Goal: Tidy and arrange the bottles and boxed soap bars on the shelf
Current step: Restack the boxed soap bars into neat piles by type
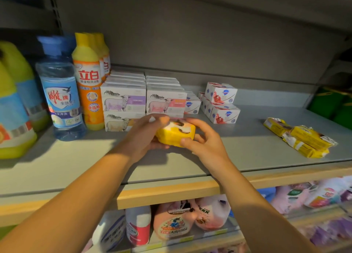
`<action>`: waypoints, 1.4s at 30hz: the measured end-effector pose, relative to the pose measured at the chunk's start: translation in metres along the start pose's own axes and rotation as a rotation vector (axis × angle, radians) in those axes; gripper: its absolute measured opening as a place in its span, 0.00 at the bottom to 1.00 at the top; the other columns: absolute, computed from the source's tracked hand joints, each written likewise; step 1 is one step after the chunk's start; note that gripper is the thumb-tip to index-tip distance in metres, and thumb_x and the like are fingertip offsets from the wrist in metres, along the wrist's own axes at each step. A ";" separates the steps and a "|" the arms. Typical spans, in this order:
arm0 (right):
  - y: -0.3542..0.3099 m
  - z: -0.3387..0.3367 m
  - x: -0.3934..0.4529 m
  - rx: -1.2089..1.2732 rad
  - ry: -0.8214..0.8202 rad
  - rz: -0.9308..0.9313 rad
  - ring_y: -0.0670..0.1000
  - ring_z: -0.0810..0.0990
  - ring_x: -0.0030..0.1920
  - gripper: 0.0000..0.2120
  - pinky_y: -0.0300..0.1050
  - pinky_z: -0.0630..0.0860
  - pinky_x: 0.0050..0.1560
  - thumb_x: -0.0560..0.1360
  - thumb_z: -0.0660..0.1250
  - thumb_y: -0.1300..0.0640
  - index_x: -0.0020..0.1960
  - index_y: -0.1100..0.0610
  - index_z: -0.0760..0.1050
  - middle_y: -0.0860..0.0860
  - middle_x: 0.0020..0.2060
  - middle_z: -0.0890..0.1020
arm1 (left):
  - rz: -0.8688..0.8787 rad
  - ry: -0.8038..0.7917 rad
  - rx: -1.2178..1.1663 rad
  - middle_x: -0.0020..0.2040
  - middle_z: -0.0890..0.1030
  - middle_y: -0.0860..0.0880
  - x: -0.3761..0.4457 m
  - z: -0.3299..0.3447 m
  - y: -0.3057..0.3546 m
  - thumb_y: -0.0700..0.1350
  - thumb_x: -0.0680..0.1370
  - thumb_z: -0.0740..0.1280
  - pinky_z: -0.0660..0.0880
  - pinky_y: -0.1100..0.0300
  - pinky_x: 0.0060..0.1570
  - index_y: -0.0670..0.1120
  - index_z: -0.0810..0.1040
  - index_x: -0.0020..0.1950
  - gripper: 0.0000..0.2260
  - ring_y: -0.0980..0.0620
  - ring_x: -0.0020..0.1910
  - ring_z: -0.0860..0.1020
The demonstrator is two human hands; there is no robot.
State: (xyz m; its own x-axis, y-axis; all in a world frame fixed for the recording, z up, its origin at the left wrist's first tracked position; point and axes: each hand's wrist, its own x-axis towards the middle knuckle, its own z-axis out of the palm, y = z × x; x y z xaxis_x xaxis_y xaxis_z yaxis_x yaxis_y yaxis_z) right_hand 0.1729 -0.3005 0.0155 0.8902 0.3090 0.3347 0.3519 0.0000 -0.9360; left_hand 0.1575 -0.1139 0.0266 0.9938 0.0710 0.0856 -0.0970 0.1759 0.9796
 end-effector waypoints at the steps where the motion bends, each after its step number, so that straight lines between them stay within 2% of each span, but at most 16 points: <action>1: 0.001 0.000 0.002 0.009 0.052 0.027 0.48 0.84 0.47 0.18 0.40 0.79 0.43 0.66 0.73 0.54 0.56 0.46 0.79 0.47 0.48 0.85 | -0.008 -0.033 -0.043 0.48 0.84 0.38 -0.001 0.000 0.002 0.52 0.76 0.69 0.79 0.54 0.33 0.44 0.81 0.56 0.15 0.43 0.37 0.83; 3: 0.002 -0.001 0.006 0.068 0.117 0.106 0.50 0.83 0.40 0.11 0.42 0.77 0.37 0.68 0.70 0.44 0.48 0.47 0.82 0.50 0.43 0.85 | 0.009 -0.097 -0.074 0.42 0.83 0.37 -0.002 0.000 0.004 0.57 0.74 0.66 0.79 0.55 0.31 0.44 0.81 0.53 0.19 0.45 0.32 0.81; 7: 0.003 -0.002 0.009 0.034 0.158 0.200 0.49 0.76 0.28 0.22 0.47 0.74 0.33 0.67 0.61 0.29 0.45 0.44 0.82 0.54 0.32 0.82 | 0.114 -0.132 0.129 0.36 0.83 0.39 -0.006 0.004 0.002 0.54 0.76 0.67 0.78 0.57 0.31 0.46 0.82 0.45 0.12 0.47 0.31 0.79; 10: 0.001 0.004 0.012 -0.074 0.186 0.252 0.50 0.76 0.25 0.27 0.48 0.75 0.33 0.64 0.55 0.24 0.43 0.42 0.82 0.54 0.25 0.80 | 0.147 -0.035 0.222 0.31 0.81 0.42 -0.005 0.005 0.000 0.50 0.81 0.66 0.76 0.59 0.29 0.43 0.80 0.46 0.12 0.48 0.28 0.77; 12: 0.000 0.005 0.011 -0.113 0.192 0.273 0.50 0.78 0.25 0.32 0.47 0.77 0.33 0.64 0.54 0.24 0.42 0.48 0.82 0.54 0.24 0.80 | 0.148 -0.007 0.235 0.30 0.81 0.43 -0.005 0.004 -0.001 0.50 0.81 0.65 0.75 0.59 0.29 0.42 0.79 0.46 0.12 0.49 0.27 0.76; 15: 0.001 0.004 0.009 -0.079 0.179 0.243 0.49 0.78 0.27 0.28 0.45 0.75 0.32 0.66 0.57 0.28 0.46 0.49 0.81 0.54 0.28 0.82 | 0.148 -0.057 0.187 0.35 0.83 0.41 -0.006 0.003 0.001 0.50 0.79 0.67 0.77 0.58 0.32 0.40 0.81 0.49 0.13 0.47 0.31 0.78; 18: 0.002 0.000 0.008 0.051 0.194 0.196 0.50 0.80 0.35 0.18 0.43 0.74 0.34 0.69 0.64 0.39 0.49 0.50 0.81 0.53 0.38 0.85 | 0.105 -0.168 0.111 0.44 0.84 0.40 -0.008 0.004 0.001 0.53 0.76 0.65 0.79 0.55 0.34 0.48 0.83 0.51 0.12 0.46 0.37 0.81; 20: 0.005 -0.004 0.009 0.144 0.163 0.171 0.50 0.84 0.44 0.14 0.41 0.77 0.40 0.68 0.68 0.47 0.52 0.49 0.81 0.50 0.45 0.85 | 0.081 -0.188 0.101 0.46 0.84 0.42 -0.007 0.006 0.000 0.56 0.76 0.65 0.79 0.54 0.35 0.53 0.84 0.50 0.12 0.45 0.39 0.82; 23: 0.008 -0.007 0.007 0.259 0.065 0.123 0.51 0.85 0.51 0.19 0.46 0.81 0.45 0.64 0.71 0.59 0.54 0.45 0.81 0.47 0.50 0.84 | 0.109 -0.126 0.134 0.46 0.84 0.45 -0.005 0.007 -0.004 0.54 0.74 0.67 0.80 0.52 0.36 0.58 0.83 0.50 0.08 0.45 0.38 0.82; 25: 0.008 -0.006 0.006 0.244 0.029 0.107 0.53 0.84 0.51 0.23 0.51 0.82 0.47 0.63 0.72 0.58 0.57 0.44 0.79 0.44 0.50 0.84 | 0.186 -0.089 0.175 0.48 0.84 0.45 -0.004 0.007 -0.005 0.47 0.76 0.68 0.81 0.50 0.36 0.61 0.82 0.53 0.09 0.43 0.39 0.83; 27: 0.007 -0.003 0.005 0.230 0.041 0.089 0.53 0.84 0.52 0.22 0.53 0.82 0.48 0.65 0.72 0.54 0.59 0.43 0.77 0.42 0.50 0.83 | 0.239 -0.058 0.200 0.52 0.84 0.46 -0.004 0.009 -0.004 0.40 0.78 0.69 0.81 0.51 0.35 0.58 0.78 0.61 0.16 0.43 0.42 0.85; 30: 0.003 -0.007 0.004 0.117 0.131 0.114 0.49 0.83 0.52 0.20 0.56 0.82 0.52 0.68 0.69 0.50 0.60 0.40 0.75 0.40 0.51 0.82 | 0.279 -0.071 0.286 0.56 0.83 0.46 -0.004 0.014 0.000 0.39 0.77 0.70 0.82 0.51 0.38 0.52 0.73 0.69 0.22 0.45 0.47 0.84; 32: -0.002 -0.018 0.002 0.099 0.173 0.162 0.52 0.83 0.54 0.17 0.60 0.80 0.55 0.70 0.69 0.51 0.59 0.44 0.77 0.47 0.54 0.82 | 0.294 -0.109 0.319 0.53 0.84 0.43 -0.004 0.025 0.004 0.39 0.76 0.71 0.83 0.50 0.40 0.50 0.74 0.67 0.20 0.46 0.46 0.85; 34: -0.009 -0.036 -0.001 0.103 0.183 0.182 0.55 0.83 0.53 0.12 0.62 0.79 0.56 0.73 0.69 0.55 0.57 0.50 0.79 0.53 0.52 0.84 | 0.287 -0.106 0.299 0.51 0.84 0.41 -0.001 0.041 0.005 0.35 0.76 0.70 0.83 0.52 0.38 0.51 0.76 0.62 0.17 0.47 0.43 0.85; 39: -0.021 -0.103 -0.019 0.090 0.278 0.196 0.55 0.85 0.47 0.09 0.54 0.83 0.47 0.76 0.67 0.63 0.54 0.53 0.80 0.55 0.47 0.86 | 0.183 -0.216 0.272 0.50 0.84 0.47 0.010 0.108 0.001 0.36 0.77 0.70 0.82 0.42 0.45 0.52 0.73 0.66 0.20 0.44 0.47 0.85; 42: -0.028 -0.153 -0.035 0.030 0.420 0.183 0.50 0.84 0.42 0.09 0.46 0.82 0.39 0.76 0.68 0.64 0.52 0.53 0.80 0.52 0.43 0.86 | 0.121 -0.257 0.230 0.43 0.85 0.48 0.019 0.155 -0.009 0.38 0.78 0.69 0.82 0.42 0.47 0.51 0.73 0.63 0.16 0.47 0.40 0.84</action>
State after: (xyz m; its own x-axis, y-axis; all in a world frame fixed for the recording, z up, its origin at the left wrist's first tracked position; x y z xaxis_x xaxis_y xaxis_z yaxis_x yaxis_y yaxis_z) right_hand 0.1759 -0.4564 0.0468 0.9792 -0.1057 0.1730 0.1751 0.0107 -0.9845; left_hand 0.1856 -0.2658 0.0478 0.9599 -0.1766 0.2176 -0.2290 -0.0465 0.9723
